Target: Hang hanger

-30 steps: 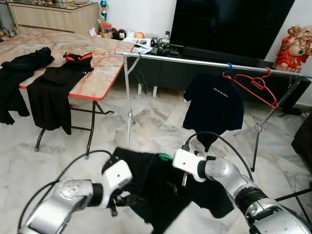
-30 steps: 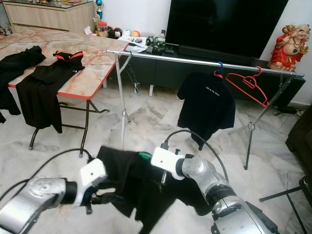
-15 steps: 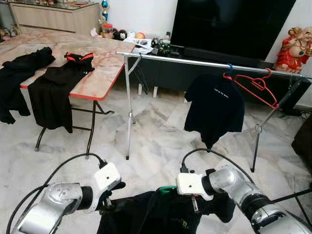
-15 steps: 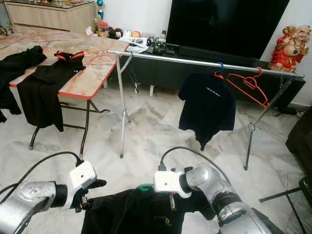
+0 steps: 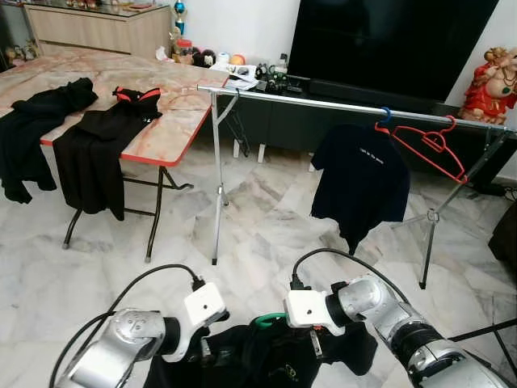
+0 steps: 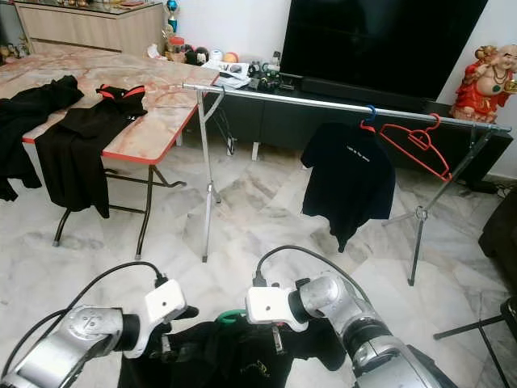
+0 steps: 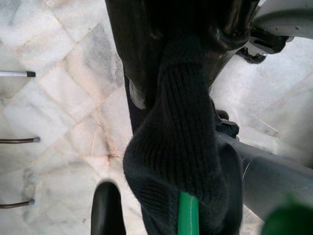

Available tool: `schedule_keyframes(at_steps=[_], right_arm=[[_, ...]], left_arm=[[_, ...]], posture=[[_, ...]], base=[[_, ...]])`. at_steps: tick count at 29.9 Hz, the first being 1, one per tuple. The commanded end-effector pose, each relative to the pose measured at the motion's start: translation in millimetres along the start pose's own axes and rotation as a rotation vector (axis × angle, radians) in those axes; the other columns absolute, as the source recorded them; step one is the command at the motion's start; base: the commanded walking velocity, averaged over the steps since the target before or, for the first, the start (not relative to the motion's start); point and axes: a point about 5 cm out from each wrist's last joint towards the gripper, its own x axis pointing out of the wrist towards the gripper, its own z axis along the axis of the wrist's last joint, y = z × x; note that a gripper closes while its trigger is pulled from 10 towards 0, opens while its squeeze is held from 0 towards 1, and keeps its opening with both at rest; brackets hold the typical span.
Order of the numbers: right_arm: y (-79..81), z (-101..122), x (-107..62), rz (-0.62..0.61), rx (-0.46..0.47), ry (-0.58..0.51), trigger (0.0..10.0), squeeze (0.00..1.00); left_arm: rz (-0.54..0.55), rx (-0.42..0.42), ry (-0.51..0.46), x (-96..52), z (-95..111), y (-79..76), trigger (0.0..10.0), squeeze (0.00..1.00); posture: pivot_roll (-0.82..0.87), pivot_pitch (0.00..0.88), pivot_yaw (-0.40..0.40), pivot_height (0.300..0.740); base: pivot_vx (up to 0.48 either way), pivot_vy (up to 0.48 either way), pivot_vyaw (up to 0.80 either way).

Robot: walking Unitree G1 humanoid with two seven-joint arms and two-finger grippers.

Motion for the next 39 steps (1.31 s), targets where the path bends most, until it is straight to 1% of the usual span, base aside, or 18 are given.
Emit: schedule_keyframes(at_steps=[1, 7, 10, 17, 18, 19, 20, 21, 22, 23, 24, 26, 39], right_arm=[[-8.6, 9, -7.0, -0.039, -0.034, -0.044, 0.0, 0.0], [-11.8, 13, -7.4, -0.045, -0.039, -0.063, 0.0, 0.0], [-13.8, 17, -7.8, -0.049, -0.045, -0.081, 0.0, 0.0], [-15.4, 19, -8.1, -0.052, -0.051, -0.087, 0.0, 0.0], [-15.5, 19, -8.1, -0.051, -0.051, -0.087, 0.0, 0.0], [-15.5, 19, -8.2, -0.051, -0.051, -0.088, 0.0, 0.0], [-15.5, 19, -8.3, -0.051, -0.05, -0.088, 0.0, 0.0], [-15.5, 19, -8.3, -0.051, -0.05, -0.088, 0.0, 0.0], [-15.4, 19, -8.5, -0.051, -0.048, -0.09, 0.0, 0.0], [-15.4, 19, -8.5, -0.051, -0.048, -0.09, 0.0, 0.0], [-15.2, 19, -8.7, -0.051, -0.047, -0.091, 0.0, 0.0], [-14.8, 18, -8.8, -0.053, -0.043, -0.092, 0.0, 0.0], [-14.9, 15, -10.9, -0.076, -0.019, -0.093, 0.0, 0.0]], left_arm=[[-0.032, 0.031, -0.001, 8.5, 5, -3.2, 10.0, 0.0], [-0.049, 0.054, 0.023, 14.8, 5, -3.0, 10.0, 0.0], [-0.052, 0.086, 0.081, 17.6, 0, -1.5, 10.0, 0.0], [-0.068, 0.077, 0.049, 25.5, 5, -4.3, 10.0, 0.0], [-0.067, 0.074, 0.04, 26.4, 6, -4.4, 7.3, 0.0], [-0.066, 0.072, 0.035, 26.8, 7, -4.4, 7.3, 0.0], [-0.064, 0.065, 0.016, 27.5, 9, -4.4, 2.9, 0.0], [-0.064, 0.065, 0.016, 27.5, 9, -4.4, 2.9, 0.0], [-0.065, 0.056, -0.01, 28.3, 12, -4.0, 0.5, 0.0], [-0.065, 0.056, -0.01, 28.3, 12, -4.0, 0.5, 0.0], [-0.067, 0.053, -0.021, 28.0, 13, -3.6, 0.0, 0.0], [-0.074, 0.05, -0.038, 26.4, 15, -2.5, 0.0, 0.0], [-0.078, 0.038, -0.047, 26.0, 14, -3.1, 0.0, 0.0]], posture=[[0.27, 0.0, -0.139, 0.74], [0.26, 0.0, -0.143, 0.74], [0.26, 0.0, -0.143, 0.74], [0.26, 0.0, -0.142, 0.74], [0.26, 0.0, -0.142, 0.74], [0.26, 0.0, -0.142, 0.74], [0.26, 0.0, -0.142, 0.74], [0.26, 0.0, -0.142, 0.74], [0.26, 0.0, -0.142, 0.74], [0.26, 0.0, -0.142, 0.74], [0.26, 0.0, -0.14, 0.74], [0.26, 0.0, -0.139, 0.74], [0.26, 0.0, -0.141, 0.74]], base=[[0.0, 0.0, 0.0], [0.0, 0.0, 0.0], [0.0, 0.0, 0.0], [0.0, 0.0, 0.0], [0.0, 0.0, 0.0], [0.0, 0.0, 0.0], [0.0, 0.0, 0.0], [0.0, 0.0, 0.0], [0.0, 0.0, 0.0], [0.0, 0.0, 0.0], [0.0, 0.0, 0.0], [0.0, 0.0, 0.0], [0.0, 0.0, 0.0]])
